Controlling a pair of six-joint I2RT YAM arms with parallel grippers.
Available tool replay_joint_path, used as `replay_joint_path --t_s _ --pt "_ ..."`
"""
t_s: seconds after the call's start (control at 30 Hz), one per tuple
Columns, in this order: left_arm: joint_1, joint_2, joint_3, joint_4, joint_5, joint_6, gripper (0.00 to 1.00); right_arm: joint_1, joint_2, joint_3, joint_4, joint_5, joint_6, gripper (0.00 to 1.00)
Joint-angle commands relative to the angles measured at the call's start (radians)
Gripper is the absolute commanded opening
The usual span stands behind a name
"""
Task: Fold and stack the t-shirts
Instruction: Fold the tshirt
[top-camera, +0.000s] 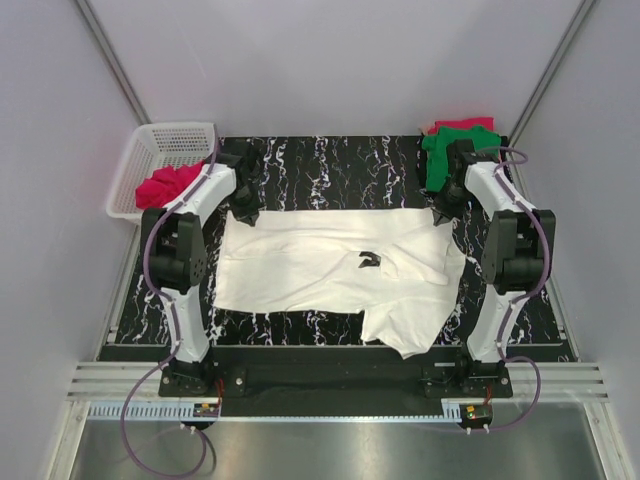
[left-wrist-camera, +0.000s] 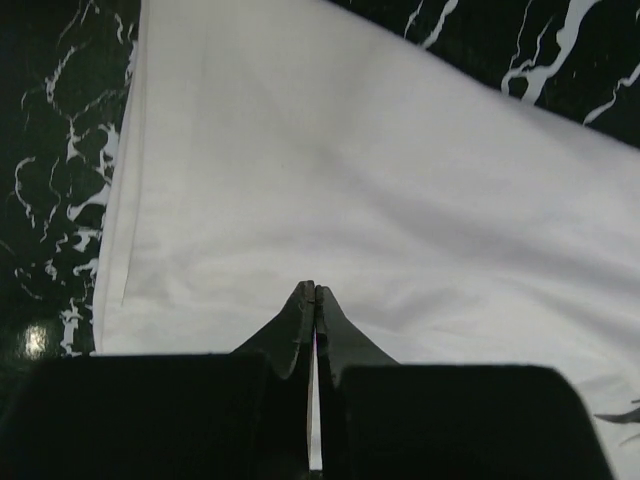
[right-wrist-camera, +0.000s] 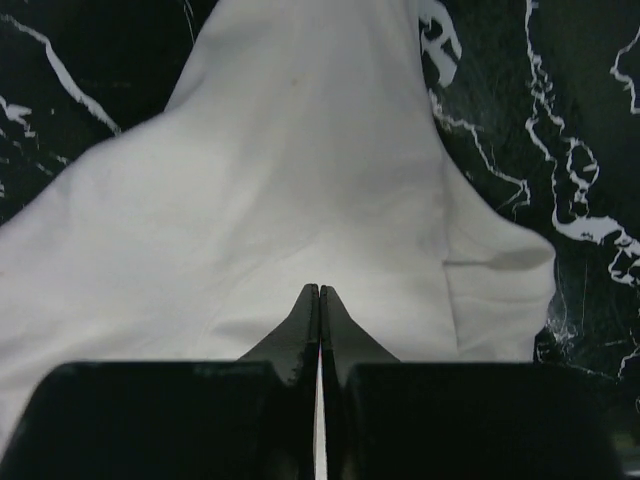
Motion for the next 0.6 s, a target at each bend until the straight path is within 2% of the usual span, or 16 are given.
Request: replay_joint_path --t_s 0.0,0.23,0.47,0.57 --pt "0.033 0.094 0.156 0.006 0.026 0.028 0.00 -0.025 0.118 0.146 0.034 0.001 -0.047 0.00" --pt "0.051 0.208 0.299 -0.023 0.025 0.026 0.00 -0.042 0.289 0.358 0.003 0.018 -0.092 0.00" --pt "0.054 0.291 0.381 -0.072 0.006 0.011 0.00 -0.045 0.394 0.452 -0.043 0.066 -0.078 0.00" --pt "0.054 0.271 0.355 -0.079 -0.005 0.005 0.00 -0.047 0.396 0.456 -0.066 0.070 -0.078 0.00"
